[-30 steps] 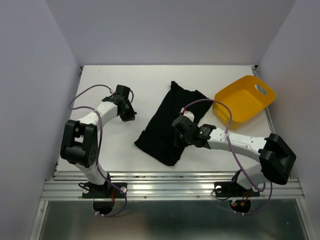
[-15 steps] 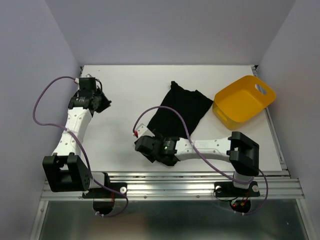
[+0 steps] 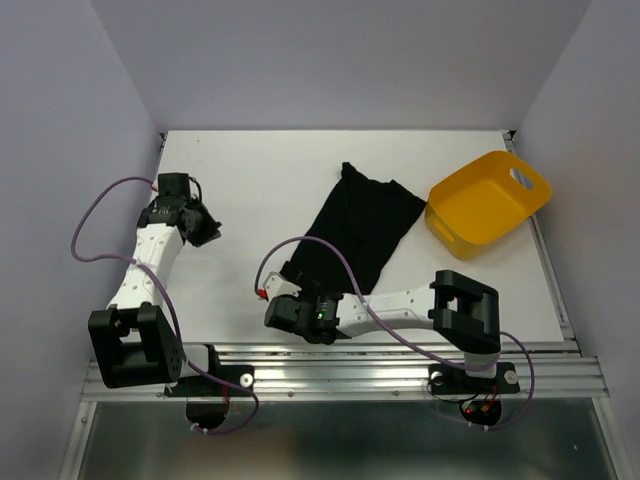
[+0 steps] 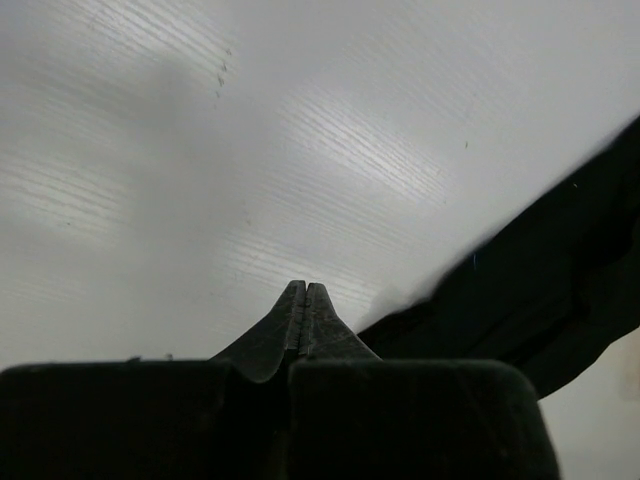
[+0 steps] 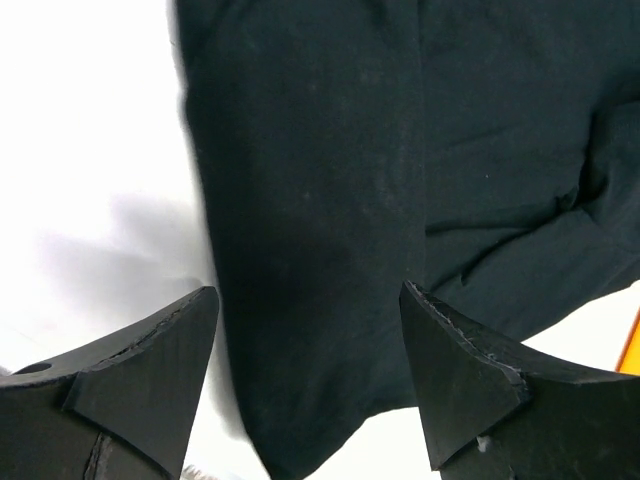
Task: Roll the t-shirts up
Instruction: Roll the T-shirt to the center of the board.
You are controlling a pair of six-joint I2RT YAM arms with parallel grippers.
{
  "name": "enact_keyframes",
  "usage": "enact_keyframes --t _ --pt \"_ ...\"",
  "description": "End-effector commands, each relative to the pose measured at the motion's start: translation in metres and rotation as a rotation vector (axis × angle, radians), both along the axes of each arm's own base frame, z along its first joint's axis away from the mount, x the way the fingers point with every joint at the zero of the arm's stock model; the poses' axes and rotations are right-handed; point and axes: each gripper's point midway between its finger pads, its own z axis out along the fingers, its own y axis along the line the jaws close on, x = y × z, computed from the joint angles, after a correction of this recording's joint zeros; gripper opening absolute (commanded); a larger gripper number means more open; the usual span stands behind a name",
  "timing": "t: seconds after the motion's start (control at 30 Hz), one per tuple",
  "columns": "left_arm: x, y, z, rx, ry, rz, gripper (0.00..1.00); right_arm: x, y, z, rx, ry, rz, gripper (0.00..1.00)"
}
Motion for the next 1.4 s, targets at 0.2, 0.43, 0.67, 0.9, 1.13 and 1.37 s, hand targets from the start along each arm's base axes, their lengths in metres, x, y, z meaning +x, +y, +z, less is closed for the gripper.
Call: enact_keyframes --t 0.2,0.43,0.67,0.9,1.13,1.37 --pt "-0.005 -0.006 0.001 -0.027 -0.032 -0.026 0.00 0.007 -0.003 -0.030 0.001 -0.070 -0.005 0.76" --pt "-0.008 -0.012 0.009 -0.053 -0.085 -0.037 0.20 0.017 -0.012 -0.043 0.025 -0.062 -0.068 0.45" --pt "-0.028 -0.027 -0.012 -0.129 -0.053 -0.076 0.47 0.018 0.000 -0.027 0.201 0.066 -0.070 0.16" --pt "-0.061 -0.055 -0.032 -0.267 -0.041 -0.126 0.92 0.004 0.021 -0.009 0.408 0.280 -0.009 0.01" --pt "-0.084 -0.077 -0.040 -0.370 -0.055 -0.128 0.99 0.006 0.032 0.003 0.525 0.405 -0.028 0.01" --pt "-0.094 -0.100 -0.058 -0.423 -0.024 -0.156 0.99 0.007 0.042 0.012 0.605 0.502 -0.039 0.01"
